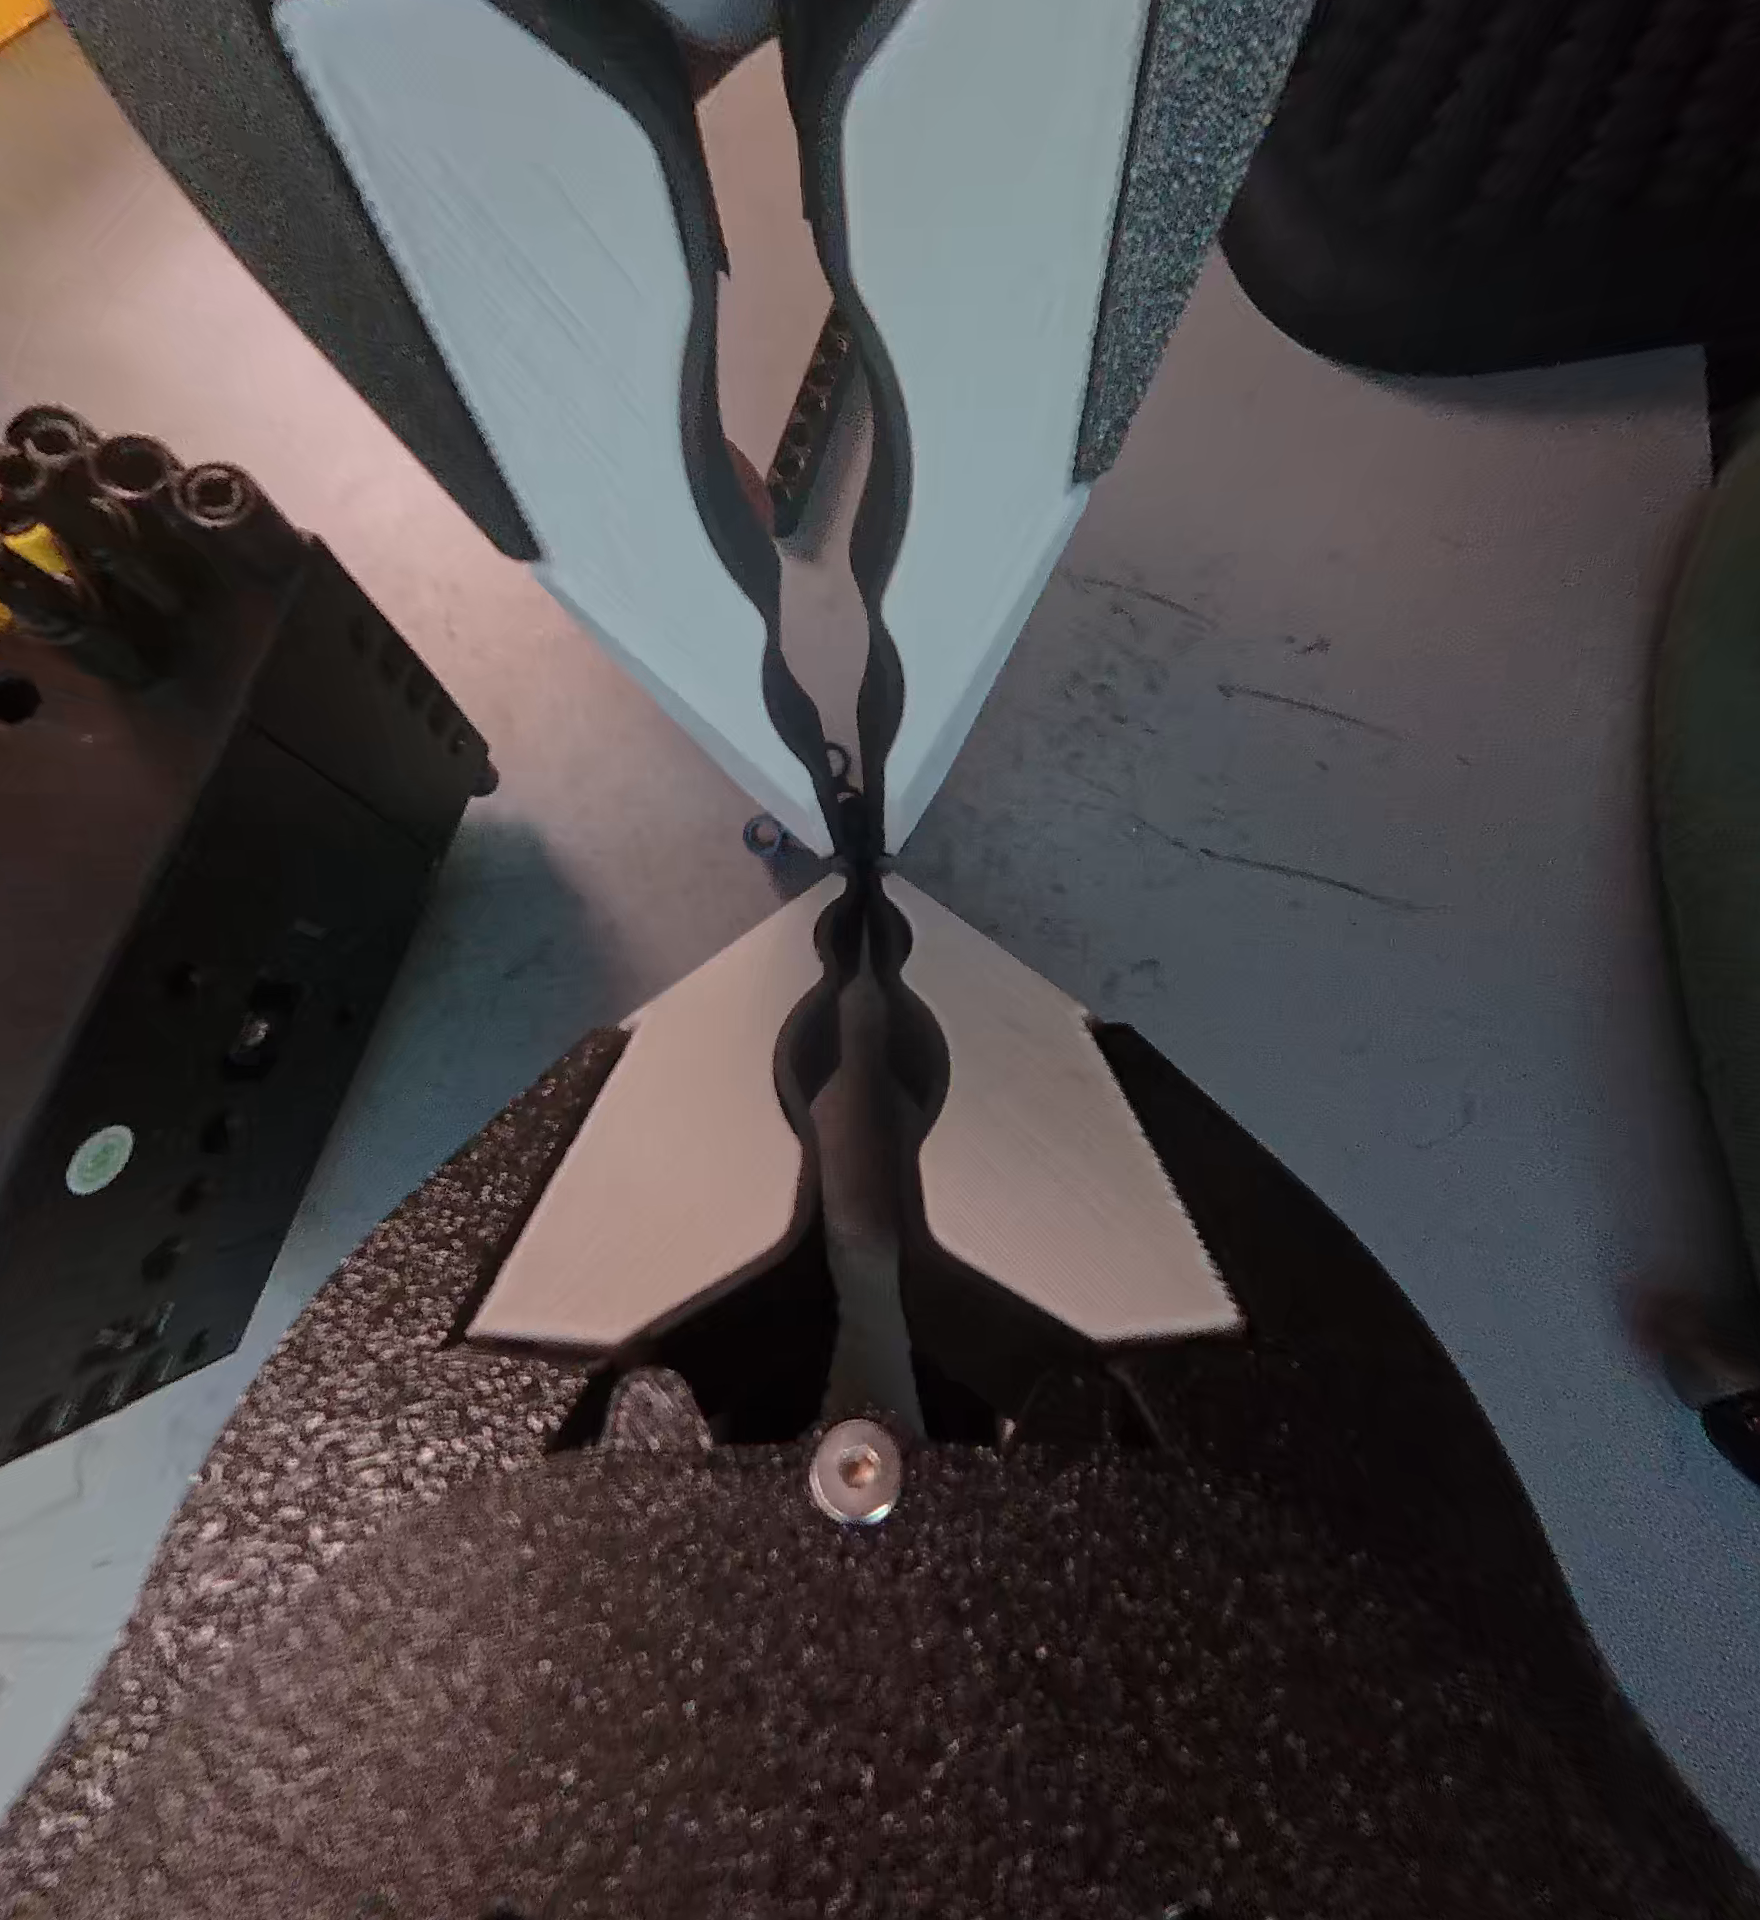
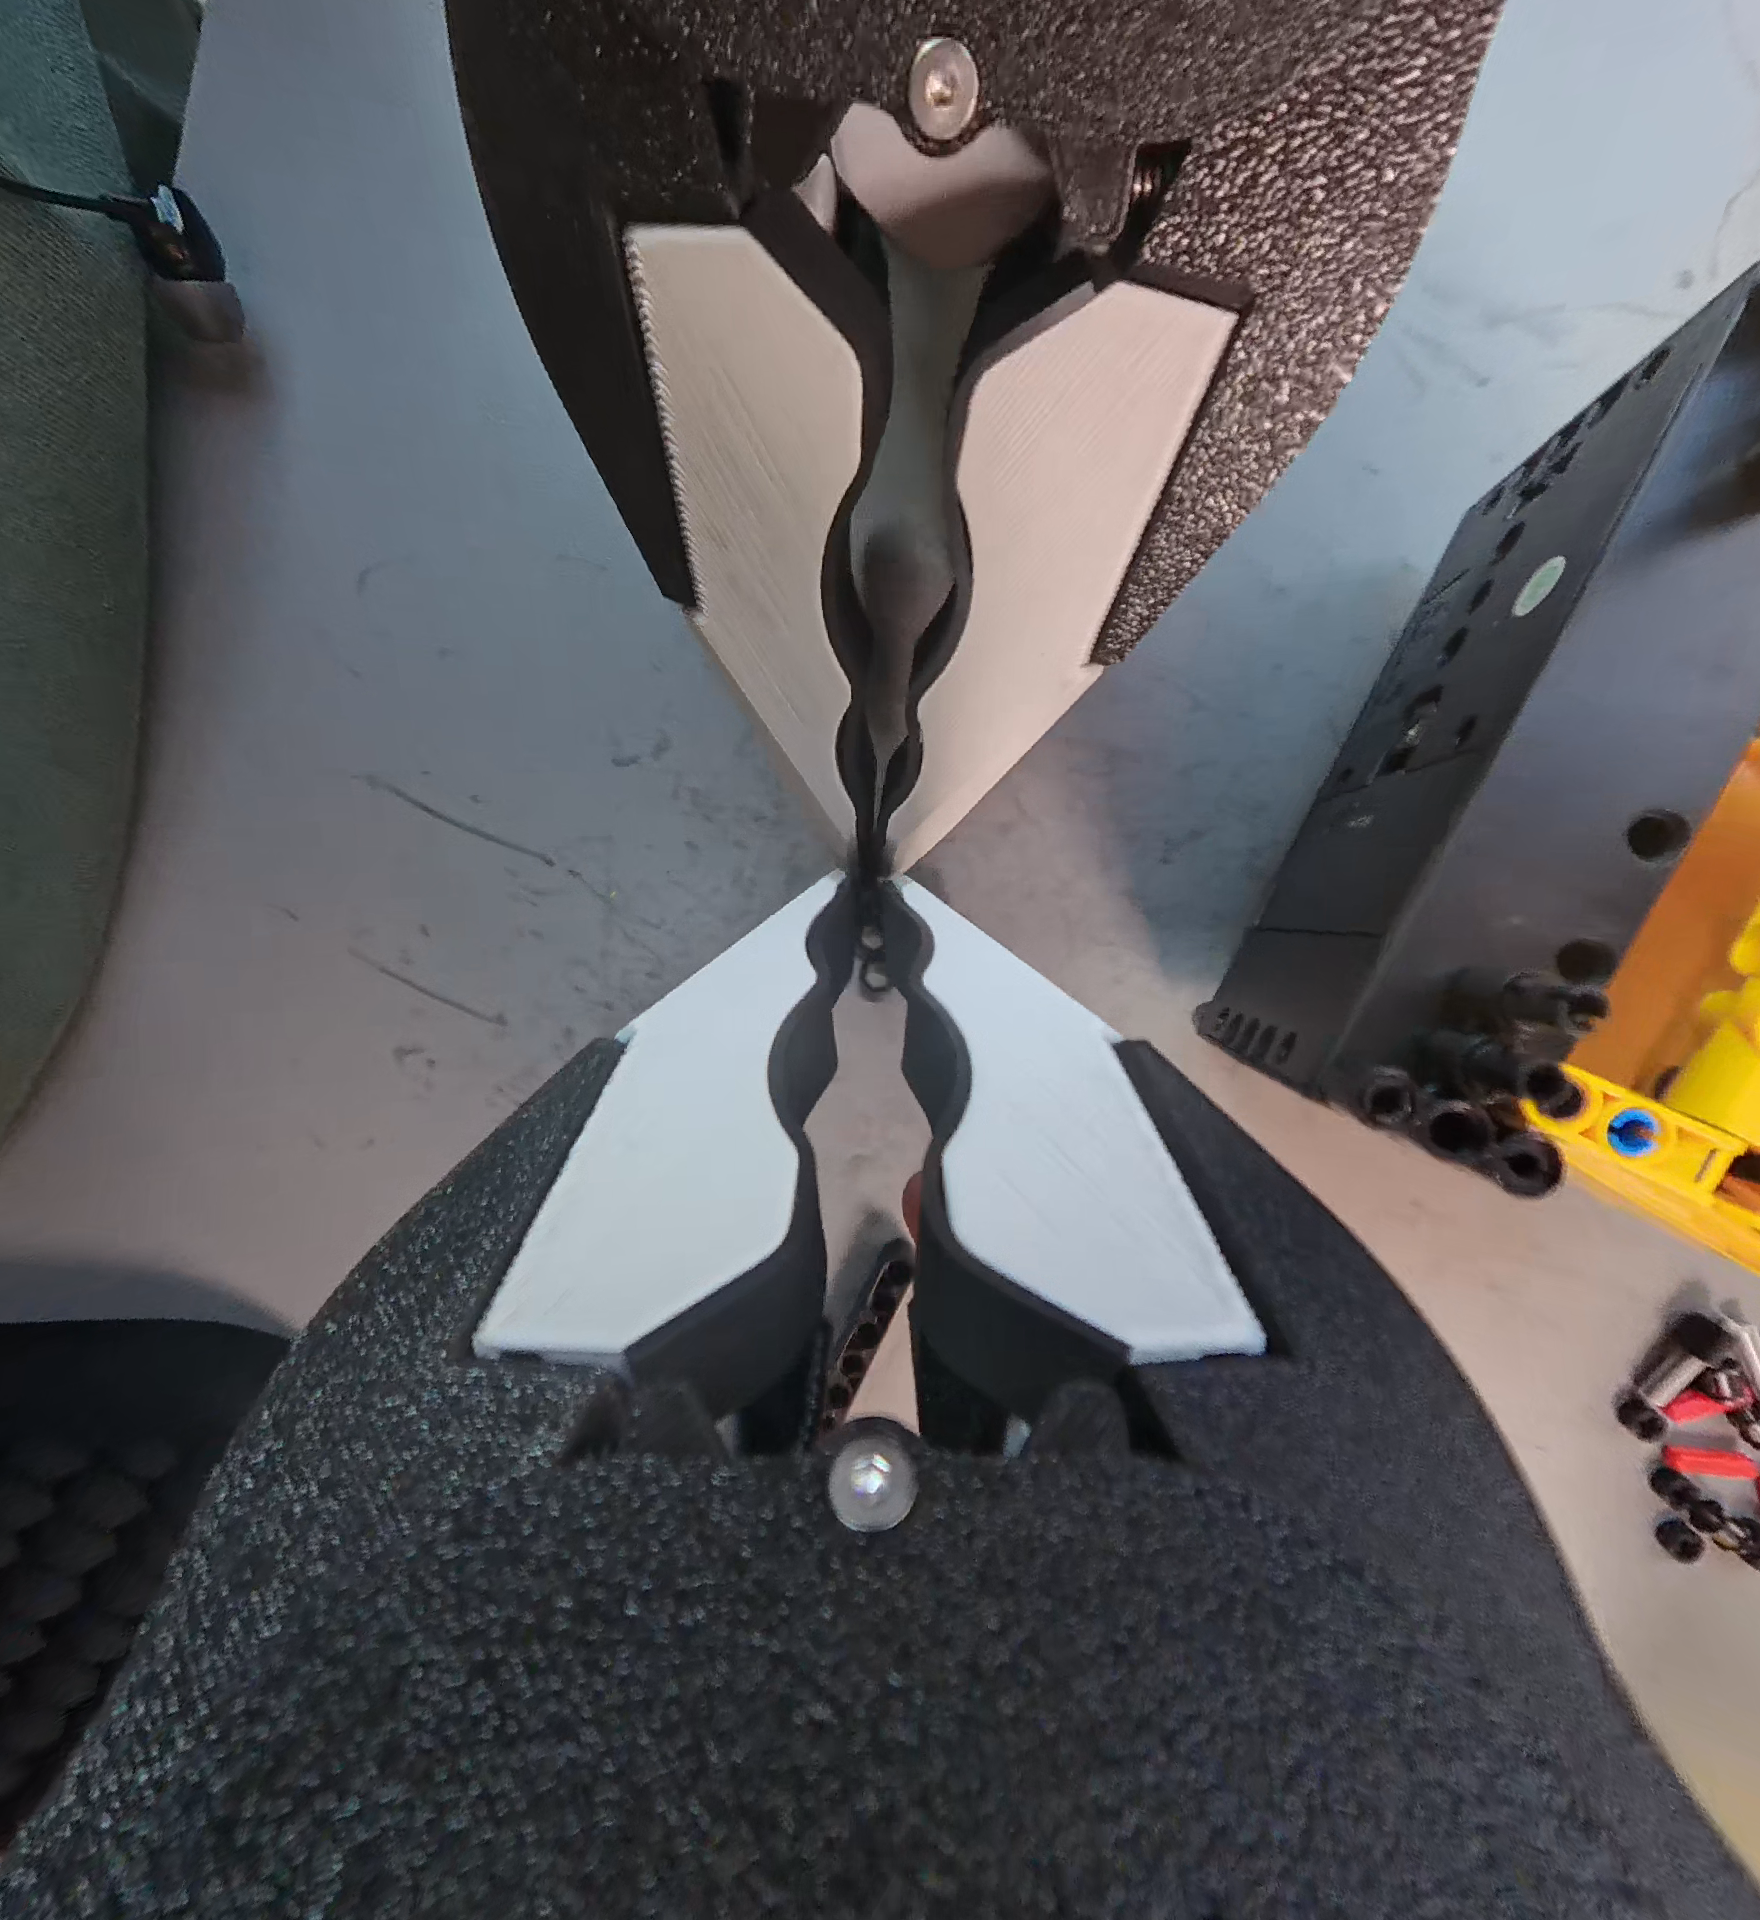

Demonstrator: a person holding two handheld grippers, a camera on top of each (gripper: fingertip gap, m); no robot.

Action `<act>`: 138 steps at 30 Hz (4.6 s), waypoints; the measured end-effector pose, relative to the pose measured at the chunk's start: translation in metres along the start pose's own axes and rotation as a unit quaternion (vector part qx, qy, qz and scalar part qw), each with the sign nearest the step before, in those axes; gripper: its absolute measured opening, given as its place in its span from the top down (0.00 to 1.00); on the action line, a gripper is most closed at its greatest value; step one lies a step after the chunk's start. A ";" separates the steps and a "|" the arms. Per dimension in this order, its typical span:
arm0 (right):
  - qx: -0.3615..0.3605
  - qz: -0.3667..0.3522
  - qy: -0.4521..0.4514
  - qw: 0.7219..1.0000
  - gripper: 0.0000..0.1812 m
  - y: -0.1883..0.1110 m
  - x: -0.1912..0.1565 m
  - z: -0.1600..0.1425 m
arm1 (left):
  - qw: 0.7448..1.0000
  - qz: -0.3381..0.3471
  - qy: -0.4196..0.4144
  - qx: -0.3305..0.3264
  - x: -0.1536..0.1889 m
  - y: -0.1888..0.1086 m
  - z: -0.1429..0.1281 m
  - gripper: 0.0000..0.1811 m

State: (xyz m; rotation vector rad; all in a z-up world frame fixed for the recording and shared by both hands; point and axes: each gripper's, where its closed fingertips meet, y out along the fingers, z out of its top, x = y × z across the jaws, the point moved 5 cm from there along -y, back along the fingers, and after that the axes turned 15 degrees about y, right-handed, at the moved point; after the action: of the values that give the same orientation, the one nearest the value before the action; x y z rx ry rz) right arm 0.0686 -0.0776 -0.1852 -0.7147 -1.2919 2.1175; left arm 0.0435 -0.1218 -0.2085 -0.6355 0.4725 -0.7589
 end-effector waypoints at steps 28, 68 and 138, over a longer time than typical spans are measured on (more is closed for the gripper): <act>-0.056 -0.025 -0.056 0.997 0.98 -0.004 0.015 -0.004 | 0.998 0.054 -0.013 0.006 -0.015 -0.002 0.002 0.91; -0.070 -0.022 -0.073 0.995 1.00 -0.002 0.006 -0.002 | 0.999 0.013 -0.035 0.019 -0.012 -0.004 0.000 0.95; 0.377 -0.024 0.093 0.921 0.97 -0.069 -0.020 -0.007 | 0.972 0.043 -0.016 0.229 -0.011 -0.045 0.051 0.99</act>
State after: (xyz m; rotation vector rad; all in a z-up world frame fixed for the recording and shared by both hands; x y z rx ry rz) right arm 0.0996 -0.0608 -0.1219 -0.5077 -0.3174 2.1969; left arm 0.0456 -0.1205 -0.1399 -0.1950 0.2776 -0.7416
